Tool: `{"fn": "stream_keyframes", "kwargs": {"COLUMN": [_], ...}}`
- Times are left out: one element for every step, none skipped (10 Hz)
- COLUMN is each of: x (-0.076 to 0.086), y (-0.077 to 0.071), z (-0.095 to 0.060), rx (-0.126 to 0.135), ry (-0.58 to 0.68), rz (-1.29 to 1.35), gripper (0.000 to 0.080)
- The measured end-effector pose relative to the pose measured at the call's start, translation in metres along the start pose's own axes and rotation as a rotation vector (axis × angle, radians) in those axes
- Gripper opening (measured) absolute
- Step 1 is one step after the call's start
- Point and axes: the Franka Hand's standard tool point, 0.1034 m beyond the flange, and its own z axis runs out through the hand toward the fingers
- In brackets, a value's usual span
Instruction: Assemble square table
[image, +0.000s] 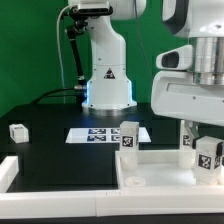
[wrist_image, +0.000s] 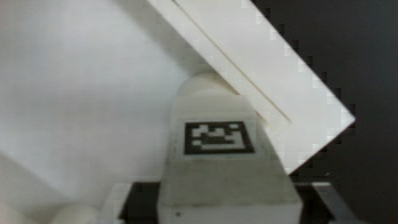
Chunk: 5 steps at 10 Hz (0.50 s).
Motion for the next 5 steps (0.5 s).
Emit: {"fn": "stream_keyframes", "kwargs": {"x": [0.0003, 0.0001, 0.0004, 0.0006, 0.0001], "y": [0.0006, 0.0001, 0.001, 0.0025, 0.0026], "z": [0.0003, 0.0008, 0.0015, 0.0021, 0.0021], "rx": [-0.002, 0.004, 0.019, 0.055, 0.073], "ry": [-0.009, -0.02, -0.048, -0.096, -0.136], "rz": [0.152, 0.288, 0.476, 0.685, 0.815], "gripper": [0.0292, 0.0292, 0.0293, 0.0293, 0.0294]}}
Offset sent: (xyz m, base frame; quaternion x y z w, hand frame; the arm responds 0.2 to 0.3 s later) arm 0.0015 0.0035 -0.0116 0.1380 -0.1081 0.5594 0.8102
